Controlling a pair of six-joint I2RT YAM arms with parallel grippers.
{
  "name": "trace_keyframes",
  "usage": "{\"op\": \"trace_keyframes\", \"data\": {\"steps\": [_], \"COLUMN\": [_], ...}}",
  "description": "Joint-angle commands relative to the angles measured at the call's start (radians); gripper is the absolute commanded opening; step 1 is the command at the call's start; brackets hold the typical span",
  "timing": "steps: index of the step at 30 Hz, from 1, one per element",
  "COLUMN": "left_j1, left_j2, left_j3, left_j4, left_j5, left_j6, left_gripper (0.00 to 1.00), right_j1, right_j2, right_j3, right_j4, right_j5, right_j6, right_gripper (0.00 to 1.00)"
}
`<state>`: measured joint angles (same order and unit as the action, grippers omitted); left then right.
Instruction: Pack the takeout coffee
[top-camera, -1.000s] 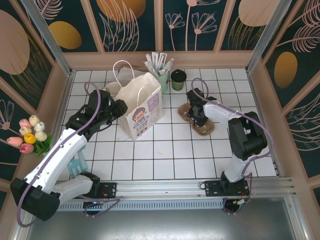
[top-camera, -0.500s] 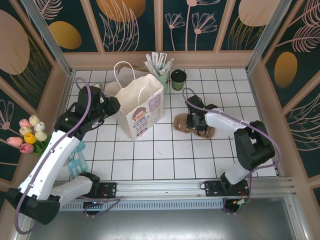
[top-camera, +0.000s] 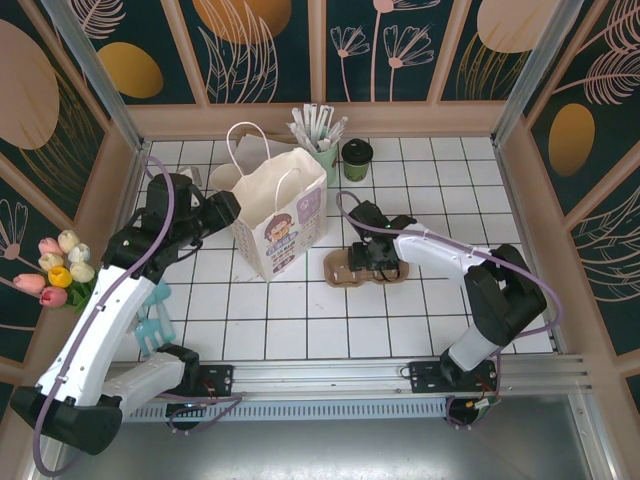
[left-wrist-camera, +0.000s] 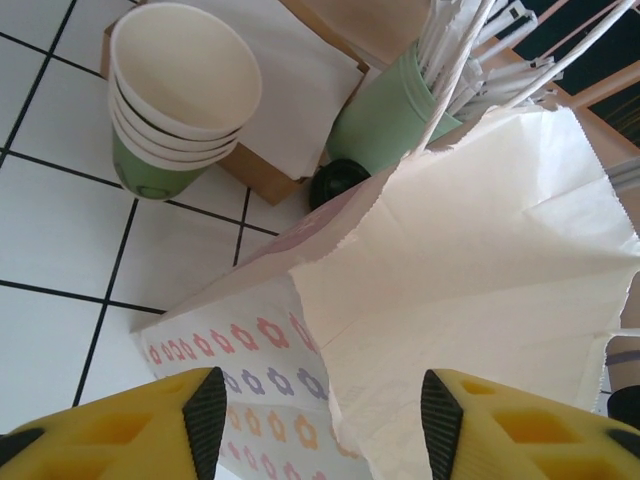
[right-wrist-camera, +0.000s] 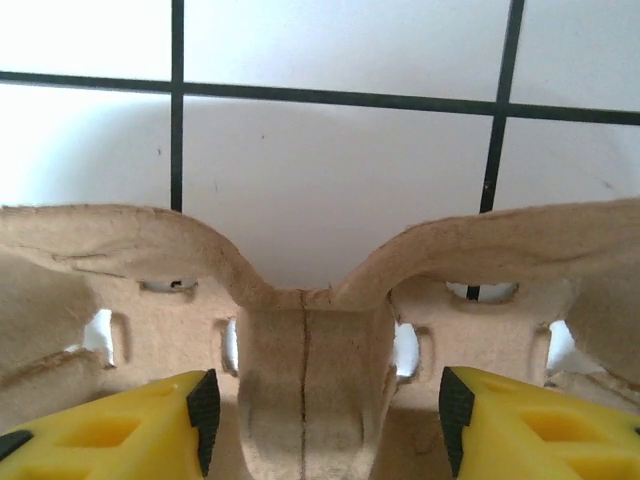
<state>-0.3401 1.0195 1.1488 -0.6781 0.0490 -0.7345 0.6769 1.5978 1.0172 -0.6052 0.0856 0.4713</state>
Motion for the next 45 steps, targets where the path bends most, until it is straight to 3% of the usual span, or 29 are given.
{"op": "trace_keyframes", "data": {"steps": [1,3,8,14,16,28,33,39,45], "left_j1": [0.006,0.006,0.007,0.012,0.011,0.015,0.019,0.021,0.025], "left_j2": [-0.011,-0.012,-0.032,-0.089,-0.096,-0.083,-0.072,-0.046,0.001], "left_j3": [-0.027,-0.031,-0.045,-0.075,-0.077,-0.071,-0.060,-0.039,0.035], "left_j4": [0.068,0.072,0.068,0.090,0.094,0.110,0.112,0.116,0.149], "left_j5": [0.035,0.033,-0.037,-0.116,-0.121,-0.104,-0.091,-0.079,-0.179], "left_j6": [-0.020,-0.025,-0.047,-0.078,-0.080,-0.068,-0.064,-0.050,0.021], "left_gripper": [0.60,0.62,0.80,0.98,0.98,0.98,0.99,0.98,0.99], "right_j1": [0.012,0.012,0.011,0.012,0.013,0.021,0.023,0.026,0.020], "right_j2": [0.007,0.015,0.039,0.049,0.066,0.080,0.078,0.064,0.000], "right_j3": [0.028,0.026,0.028,0.005,0.016,0.008,0.014,0.013,0.052], "right_j4": [-0.036,-0.033,-0.038,-0.025,-0.037,-0.036,-0.041,-0.042,-0.091], "right_j5": [0.032,0.034,0.020,-0.004,0.007,0.026,0.039,0.058,0.123], "right_j6": [0.171,0.180,0.151,0.112,0.109,0.034,0.031,0.029,0.016], "right_gripper": [0.63,0.62,0.60,0.65,0.71,0.59,0.58,0.40,0.36]}}
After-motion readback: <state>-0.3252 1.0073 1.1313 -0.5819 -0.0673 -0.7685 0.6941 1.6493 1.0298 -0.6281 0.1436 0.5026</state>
